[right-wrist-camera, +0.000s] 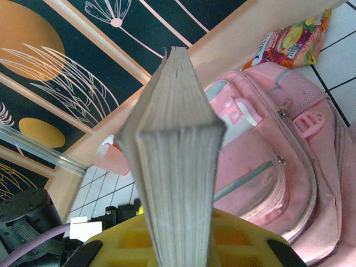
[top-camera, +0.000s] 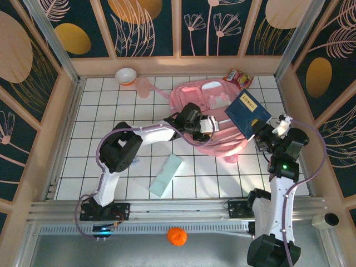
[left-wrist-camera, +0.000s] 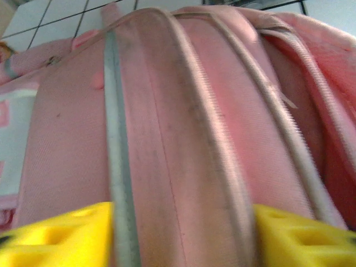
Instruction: Pack the student bag
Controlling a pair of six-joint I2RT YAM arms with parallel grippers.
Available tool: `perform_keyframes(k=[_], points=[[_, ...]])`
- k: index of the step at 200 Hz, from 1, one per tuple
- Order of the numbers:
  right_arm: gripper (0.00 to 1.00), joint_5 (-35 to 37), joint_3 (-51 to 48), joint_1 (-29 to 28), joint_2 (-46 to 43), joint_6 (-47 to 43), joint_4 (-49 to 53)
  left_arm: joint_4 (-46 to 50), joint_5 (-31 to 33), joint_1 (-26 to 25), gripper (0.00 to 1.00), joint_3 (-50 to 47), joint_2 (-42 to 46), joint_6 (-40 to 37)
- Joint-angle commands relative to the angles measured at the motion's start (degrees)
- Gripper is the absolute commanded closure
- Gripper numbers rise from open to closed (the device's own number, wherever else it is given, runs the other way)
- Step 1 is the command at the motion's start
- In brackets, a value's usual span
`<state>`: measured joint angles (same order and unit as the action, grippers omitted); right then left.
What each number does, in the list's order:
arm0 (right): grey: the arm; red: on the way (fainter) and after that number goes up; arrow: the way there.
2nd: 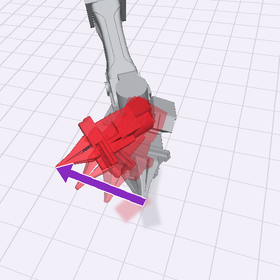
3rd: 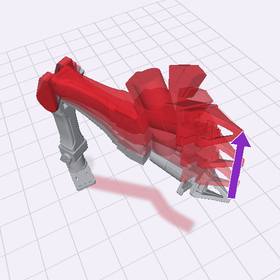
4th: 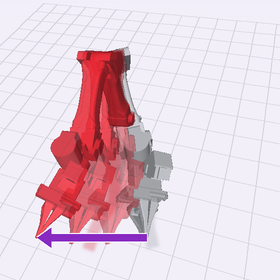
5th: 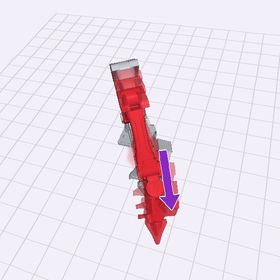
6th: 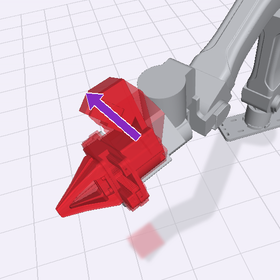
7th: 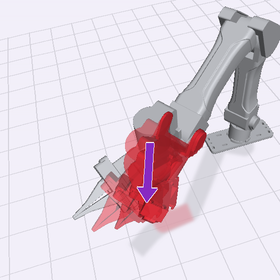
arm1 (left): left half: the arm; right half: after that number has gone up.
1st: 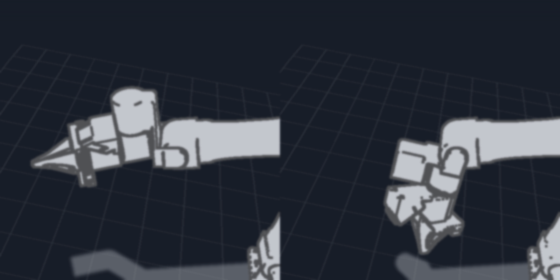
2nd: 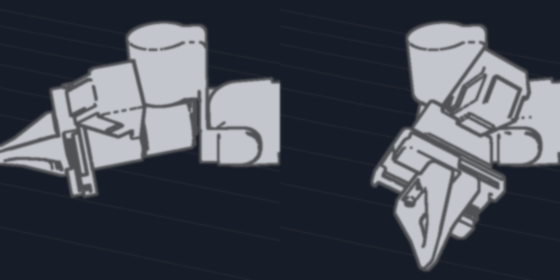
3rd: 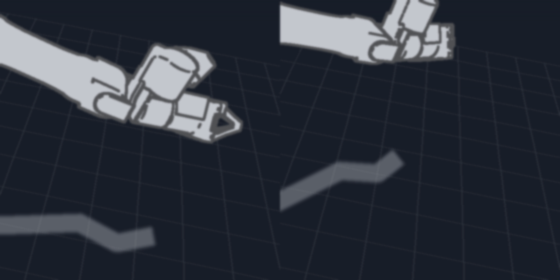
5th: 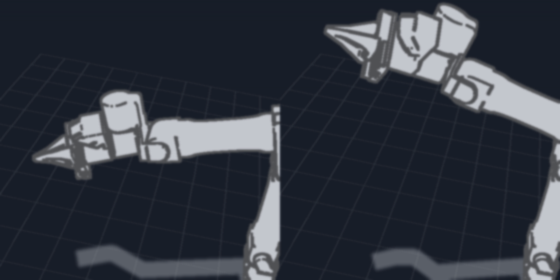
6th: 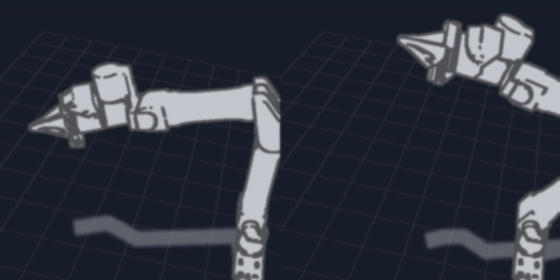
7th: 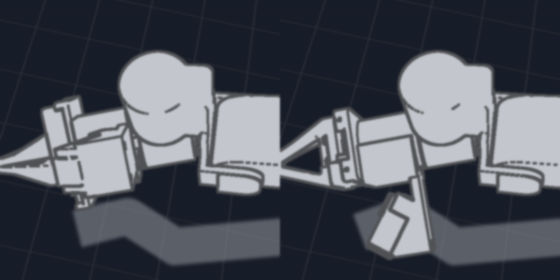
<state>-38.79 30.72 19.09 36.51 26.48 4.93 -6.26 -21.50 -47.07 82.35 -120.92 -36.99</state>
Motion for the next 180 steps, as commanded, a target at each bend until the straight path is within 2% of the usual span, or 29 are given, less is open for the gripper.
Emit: perform_keyframes(k=[1, 39, 97, 116, 135, 180], points=[[1.00, 1.96, 2.68, 0.07, -0.46, -0.77, 0.81, 0.40, 1.03, -0.10, 0.98, -1.07, 0.33, 1.86], [1.00, 4.07, 3.63, 0.07, -0.31, -2.40, 3.48, -7.54, 5.53, -0.04, 1.00, -10.62, 9.32, 8.74], [1.00, 0.48, 3.91, 0.07, 1.11, 2.49, -1.42, -11.60, 14.03, -0.11, 1.00, -19.59, 20.76, 27.24], [1.00, 4.64, 5.83, 0.07, 1.02, 8.60, 0.99, -11.93, 16.62, -0.06, 1.00, -18.54, 22.18, 32.17], [1.00, 8.74, 9.14, 0.11, 0.32, 10.74, 6.31, -11.52, 18.94, -0.09, 1.00, -16.21, 22.35, 35.22], [1.00, 17.93, 12.48, 0.02, -5.92, 13.89, 20.76, -12.22, 18.57, -0.04, 1.00, -11.42, 22.40, 39.90]])
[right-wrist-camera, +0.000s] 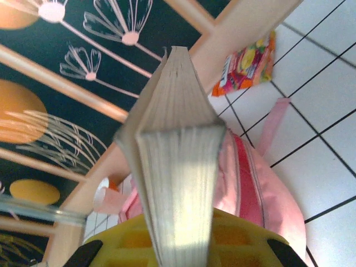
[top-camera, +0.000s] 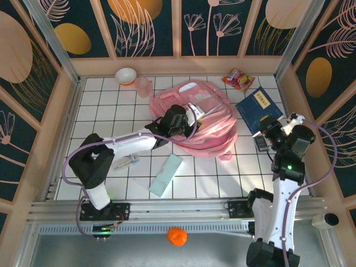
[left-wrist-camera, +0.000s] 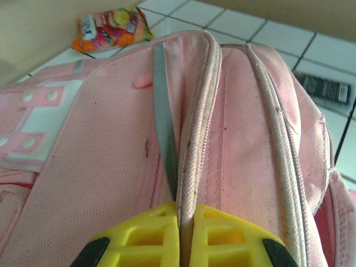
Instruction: Pack the student bag
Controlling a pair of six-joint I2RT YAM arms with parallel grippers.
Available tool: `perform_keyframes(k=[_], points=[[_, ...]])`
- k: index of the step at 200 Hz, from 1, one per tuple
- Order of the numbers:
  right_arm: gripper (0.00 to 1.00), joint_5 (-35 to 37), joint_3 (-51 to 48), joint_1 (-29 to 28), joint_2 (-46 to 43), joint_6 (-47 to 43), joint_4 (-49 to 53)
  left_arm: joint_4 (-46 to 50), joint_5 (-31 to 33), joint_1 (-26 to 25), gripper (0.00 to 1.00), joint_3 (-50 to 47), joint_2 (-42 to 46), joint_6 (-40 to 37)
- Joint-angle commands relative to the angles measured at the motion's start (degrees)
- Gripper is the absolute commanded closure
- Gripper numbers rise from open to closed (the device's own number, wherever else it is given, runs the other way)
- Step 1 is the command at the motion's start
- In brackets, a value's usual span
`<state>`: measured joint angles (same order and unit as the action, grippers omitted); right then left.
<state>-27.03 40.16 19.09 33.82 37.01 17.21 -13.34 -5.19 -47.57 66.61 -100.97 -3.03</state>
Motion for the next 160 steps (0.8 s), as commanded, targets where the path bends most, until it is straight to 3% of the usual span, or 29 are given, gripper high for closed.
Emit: perform_keyframes(k=[1, 42, 61, 81, 99, 130, 160], points=[[1.00, 6.23, 3.10, 0.05, -3.32, 3.39, 8.86, -5.08, 2.37, 0.46, 1.00, 4.40, 2.44, 6.11], [1.00, 7.20, 2.13, 0.02, -7.00, 4.57, 19.48, -6.19, 4.42, 0.80, 1.00, 8.14, 2.42, 10.06], [1.00, 5.08, 0.83, -0.04, -7.76, 3.92, 19.93, -6.58, 3.73, 1.35, 1.00, 10.33, 2.06, 11.49], [1.00, -4.98, -3.01, -0.02, -7.49, 7.39, 12.41, -6.46, 2.75, 1.94, 1.00, 12.59, 1.24, 12.37], [1.00, -9.63, -7.46, -0.86, -7.42, 12.90, 4.58, -6.84, 2.26, 2.49, 1.00, 13.78, 0.96, 13.42], [1.00, -9.97, -14.94, -6.50, -6.74, 22.28, -12.35, -7.35, 1.66, 3.47, 1.00, 14.69, 0.86, 15.60], [1.00, -3.12, -19.65, -18.41, -0.46, 27.93, -27.98, -8.35, 0.60, 4.23, 1.00, 15.21, 0.70, 16.25]])
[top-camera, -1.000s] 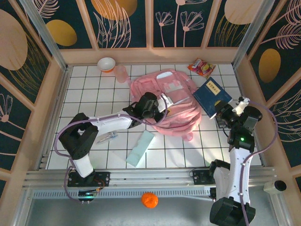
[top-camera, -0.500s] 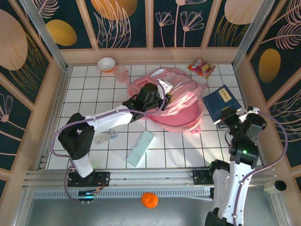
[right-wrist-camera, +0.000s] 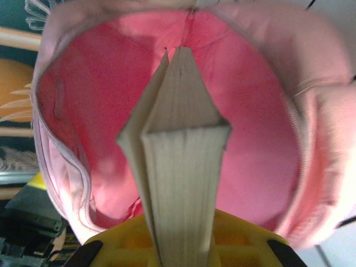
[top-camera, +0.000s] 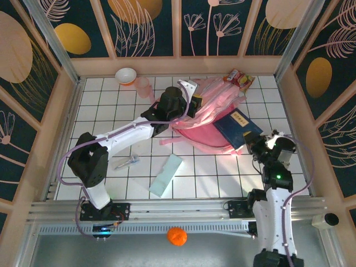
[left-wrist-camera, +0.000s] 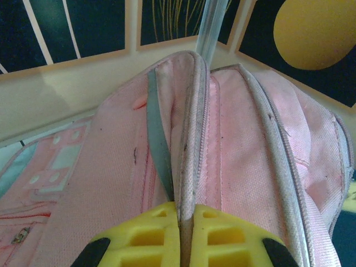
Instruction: Pack the student bag
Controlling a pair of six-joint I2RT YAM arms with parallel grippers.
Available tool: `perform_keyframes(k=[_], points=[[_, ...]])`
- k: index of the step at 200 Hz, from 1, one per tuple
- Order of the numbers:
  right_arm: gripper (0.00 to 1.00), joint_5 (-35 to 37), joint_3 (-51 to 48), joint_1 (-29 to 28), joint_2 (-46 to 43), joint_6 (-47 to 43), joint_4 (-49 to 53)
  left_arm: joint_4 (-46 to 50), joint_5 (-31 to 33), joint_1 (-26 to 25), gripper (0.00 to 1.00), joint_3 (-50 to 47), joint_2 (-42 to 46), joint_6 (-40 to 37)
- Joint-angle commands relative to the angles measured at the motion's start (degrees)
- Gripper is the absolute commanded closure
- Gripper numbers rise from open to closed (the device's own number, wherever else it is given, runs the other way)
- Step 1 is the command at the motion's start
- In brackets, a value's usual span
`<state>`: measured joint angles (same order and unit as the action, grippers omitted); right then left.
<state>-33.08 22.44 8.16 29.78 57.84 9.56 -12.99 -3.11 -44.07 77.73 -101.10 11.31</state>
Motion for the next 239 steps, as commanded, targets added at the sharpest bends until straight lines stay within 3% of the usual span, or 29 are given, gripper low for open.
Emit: perform_keyframes(k=[1, 26, 62, 146, 192, 216, 239], points=[[1.00, 3.29, -1.94, -7.86, 3.86, 7.19, -20.88, -8.71, -1.51, 0.78, 1.00, 4.09, 0.82, 1.93], [1.00, 10.50, -3.30, -16.50, 12.27, 9.61, -33.03, -9.23, -2.51, 0.94, 1.00, 4.34, 0.81, 2.22], [1.00, 19.28, -3.62, -22.14, 25.25, 13.08, -46.23, -8.90, -3.25, 1.04, 1.00, 4.35, 1.23, 2.29], [1.00, 25.61, 5.63, -27.27, 53.88, 15.10, -63.22, -9.17, -4.99, 1.15, 1.00, 4.71, 1.00, 2.14], [1.00, 26.26, 11.19, -27.34, 64.99, 16.31, -63.62, -9.39, -4.89, 1.10, 1.00, 4.54, 1.08, 2.21], [0.88, 25.72, 12.79, -27.21, 69.04, 16.99, -61.20, -9.01, -4.29, 1.15, 1.00, 4.66, 0.84, 2.02], [0.66, 26.01, 12.04, -27.23, 69.22, 17.39, -57.50, -8.32, -3.54, 1.11, 1.00, 4.62, 0.67, 1.57]])
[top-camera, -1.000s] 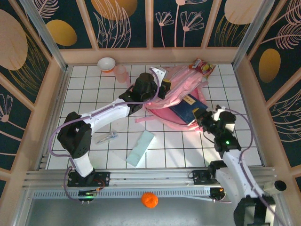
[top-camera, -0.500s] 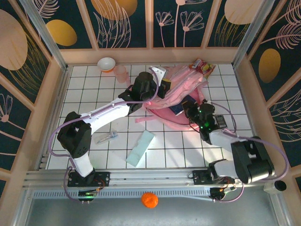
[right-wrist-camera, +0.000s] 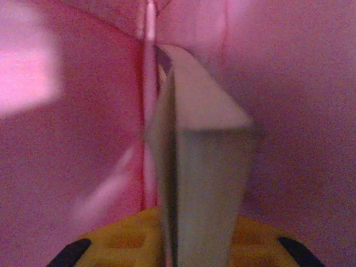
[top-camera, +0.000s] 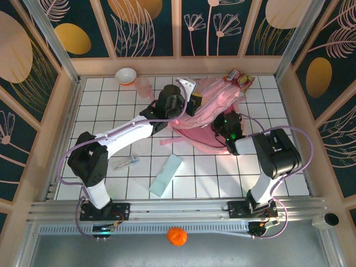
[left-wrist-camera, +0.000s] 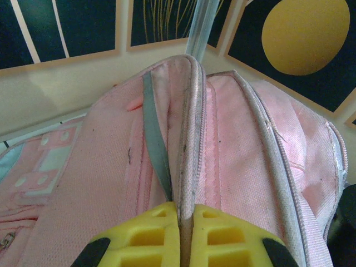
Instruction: Pack the student bag
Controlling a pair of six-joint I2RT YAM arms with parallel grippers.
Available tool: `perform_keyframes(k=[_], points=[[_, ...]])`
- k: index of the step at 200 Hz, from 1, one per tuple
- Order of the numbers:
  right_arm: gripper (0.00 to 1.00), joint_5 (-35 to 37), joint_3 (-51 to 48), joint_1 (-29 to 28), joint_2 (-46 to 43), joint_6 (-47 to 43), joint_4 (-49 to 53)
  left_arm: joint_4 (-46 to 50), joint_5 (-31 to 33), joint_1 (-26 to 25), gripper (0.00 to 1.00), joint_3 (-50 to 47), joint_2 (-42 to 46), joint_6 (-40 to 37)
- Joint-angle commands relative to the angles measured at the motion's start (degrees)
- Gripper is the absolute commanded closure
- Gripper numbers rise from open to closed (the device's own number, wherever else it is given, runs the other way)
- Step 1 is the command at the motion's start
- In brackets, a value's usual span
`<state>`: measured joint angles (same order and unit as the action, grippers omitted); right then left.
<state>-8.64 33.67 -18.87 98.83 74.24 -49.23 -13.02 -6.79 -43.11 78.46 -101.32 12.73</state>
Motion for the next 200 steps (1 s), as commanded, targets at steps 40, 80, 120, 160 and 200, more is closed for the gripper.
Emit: perform_keyframes(k=[40, 80, 120, 160, 200], points=[[0.47, 4.00, -3.13, 0.03, -7.21, -1.76, 11.42, -7.85, 1.89, 0.42, 1.00, 3.22, 0.51, -0.91], [0.44, 6.26, -4.45, 1.45, -18.72, -7.50, 26.45, -7.38, 3.24, 0.93, 1.00, 2.49, 0.55, -1.94], [0.45, 9.23, -5.18, 3.05, -36.00, -14.74, 39.83, -6.02, 3.35, 1.02, 1.00, 1.99, 0.15, -5.08], [0.45, 12.52, -0.28, 5.63, -53.42, -25.13, 57.58, -5.29, -1.99, 1.03, 1.00, -2.00, -1.20, -12.40], [0.45, 13.53, 3.51, 6.83, -60.35, -31.13, 65.67, -1.57, -8.31, -1.55, 1.00, -8.09, -4.91, -26.93]])
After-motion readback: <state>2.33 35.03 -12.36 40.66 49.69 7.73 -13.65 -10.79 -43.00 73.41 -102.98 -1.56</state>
